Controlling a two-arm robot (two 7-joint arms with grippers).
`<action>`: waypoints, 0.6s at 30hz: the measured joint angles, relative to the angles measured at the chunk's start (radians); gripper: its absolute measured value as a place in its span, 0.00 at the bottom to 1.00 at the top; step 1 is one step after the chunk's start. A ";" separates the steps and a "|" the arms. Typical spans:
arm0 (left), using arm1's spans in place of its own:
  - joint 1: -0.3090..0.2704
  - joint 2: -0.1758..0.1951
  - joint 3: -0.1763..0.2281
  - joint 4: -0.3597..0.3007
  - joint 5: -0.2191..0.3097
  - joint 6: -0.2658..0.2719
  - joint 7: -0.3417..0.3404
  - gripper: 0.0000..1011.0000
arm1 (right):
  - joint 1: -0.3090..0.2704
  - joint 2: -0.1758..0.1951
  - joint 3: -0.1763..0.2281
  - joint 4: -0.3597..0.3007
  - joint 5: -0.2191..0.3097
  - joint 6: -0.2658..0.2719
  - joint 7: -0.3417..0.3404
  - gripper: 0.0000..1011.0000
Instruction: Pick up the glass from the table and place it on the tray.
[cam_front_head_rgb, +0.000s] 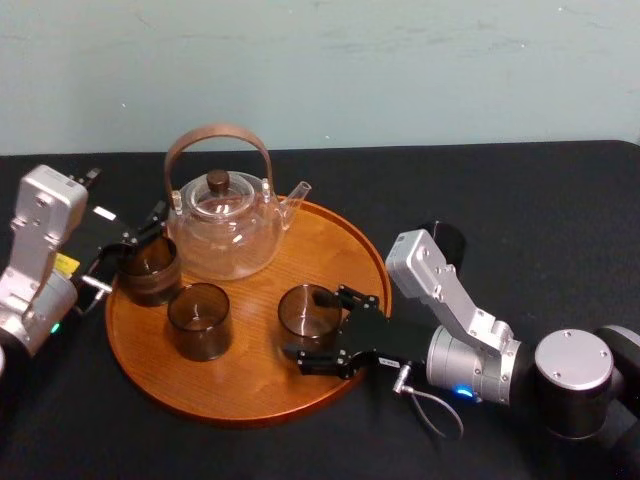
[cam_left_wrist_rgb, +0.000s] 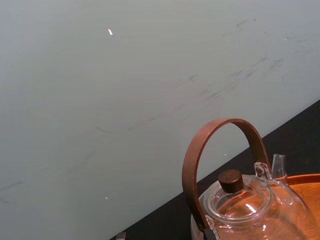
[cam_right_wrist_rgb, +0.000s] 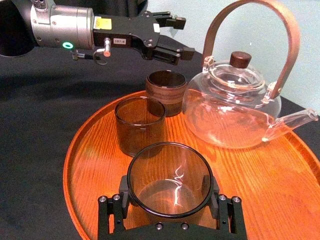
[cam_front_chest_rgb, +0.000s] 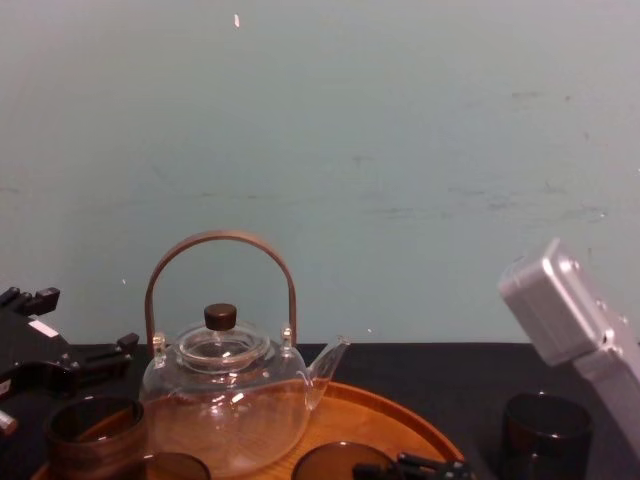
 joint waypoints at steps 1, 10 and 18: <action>0.000 0.000 0.000 0.000 0.000 0.000 0.000 0.99 | 0.001 -0.001 -0.001 0.002 0.000 0.000 0.000 0.90; 0.000 0.000 0.000 0.000 0.000 0.000 0.000 0.99 | 0.013 -0.010 -0.016 0.020 -0.008 0.003 0.004 0.90; 0.000 0.000 0.000 0.000 0.000 0.000 0.000 0.99 | 0.016 -0.013 -0.022 0.024 -0.017 0.015 0.001 0.90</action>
